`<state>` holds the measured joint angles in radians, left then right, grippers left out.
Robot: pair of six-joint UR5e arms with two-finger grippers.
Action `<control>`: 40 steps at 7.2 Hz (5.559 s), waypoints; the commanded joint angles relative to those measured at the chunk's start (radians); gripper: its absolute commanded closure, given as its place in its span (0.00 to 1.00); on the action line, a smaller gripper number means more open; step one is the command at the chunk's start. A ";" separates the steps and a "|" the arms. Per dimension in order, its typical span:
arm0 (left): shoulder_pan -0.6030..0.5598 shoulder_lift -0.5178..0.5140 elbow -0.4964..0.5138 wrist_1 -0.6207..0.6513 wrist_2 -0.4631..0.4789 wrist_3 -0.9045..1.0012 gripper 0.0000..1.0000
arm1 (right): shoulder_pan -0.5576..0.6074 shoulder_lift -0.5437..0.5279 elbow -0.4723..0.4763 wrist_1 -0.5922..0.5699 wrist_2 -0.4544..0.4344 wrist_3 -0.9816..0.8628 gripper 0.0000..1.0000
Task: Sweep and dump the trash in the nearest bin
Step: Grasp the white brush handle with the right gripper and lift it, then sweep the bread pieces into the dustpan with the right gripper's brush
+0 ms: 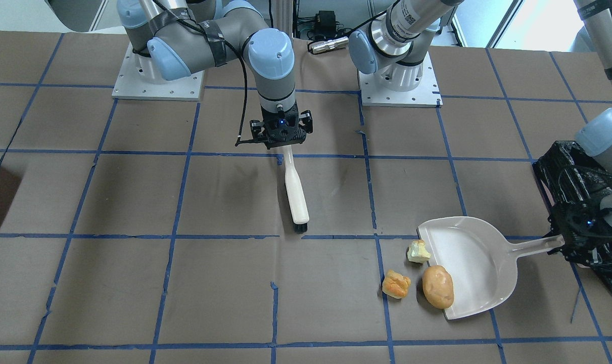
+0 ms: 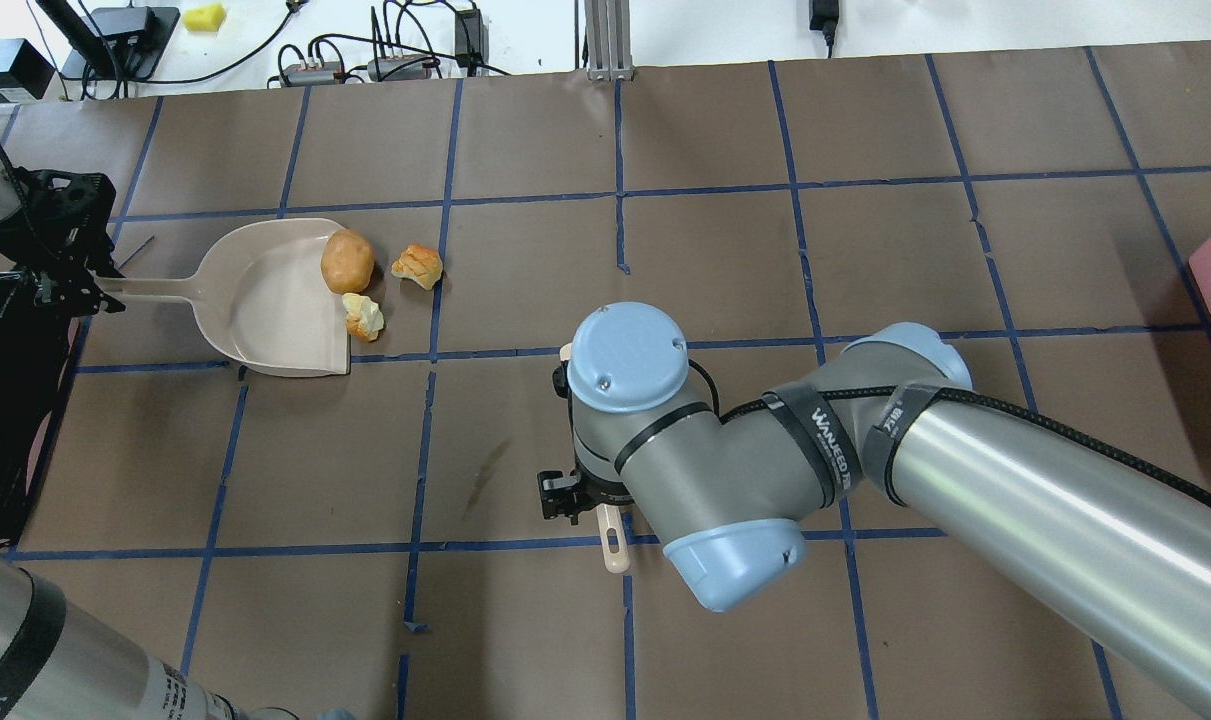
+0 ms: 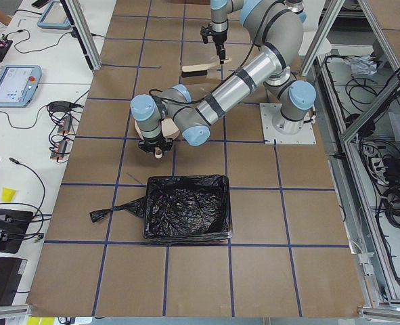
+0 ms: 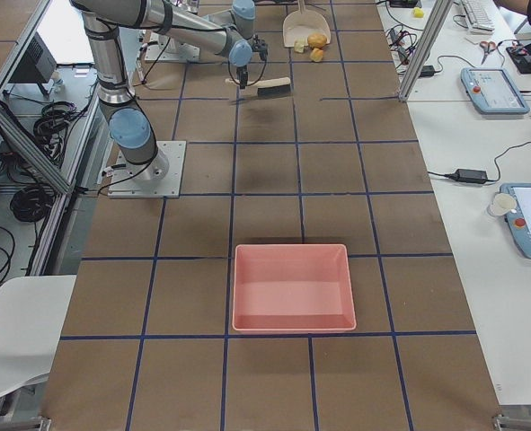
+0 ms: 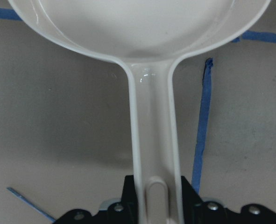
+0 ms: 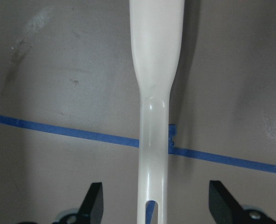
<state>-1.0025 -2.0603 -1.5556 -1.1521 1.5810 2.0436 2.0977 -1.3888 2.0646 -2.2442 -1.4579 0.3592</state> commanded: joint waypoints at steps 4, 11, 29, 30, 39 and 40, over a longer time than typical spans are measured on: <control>-0.001 0.014 -0.015 0.014 -0.002 0.000 0.96 | 0.010 0.001 0.048 -0.071 -0.002 0.004 0.33; 0.001 0.014 -0.017 0.015 -0.009 -0.003 0.96 | 0.010 -0.009 0.068 -0.086 0.007 -0.009 0.78; 0.001 0.017 -0.024 0.026 -0.007 0.000 0.96 | 0.258 0.786 -1.222 0.398 -0.101 1.152 1.00; 0.001 0.017 -0.024 0.028 -0.007 -0.002 0.96 | 0.254 0.784 -1.232 0.463 -0.055 0.922 1.00; 0.019 0.015 -0.034 0.014 -0.096 -0.013 0.96 | 0.208 0.850 -1.365 0.578 0.096 -0.057 0.95; 0.022 0.015 -0.040 0.014 -0.125 -0.014 0.96 | 0.206 0.847 -1.356 0.601 0.093 -0.045 0.95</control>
<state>-0.9840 -2.0444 -1.5902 -1.1354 1.4857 2.0314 2.3054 -0.5477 0.7196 -1.6604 -1.3692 0.2956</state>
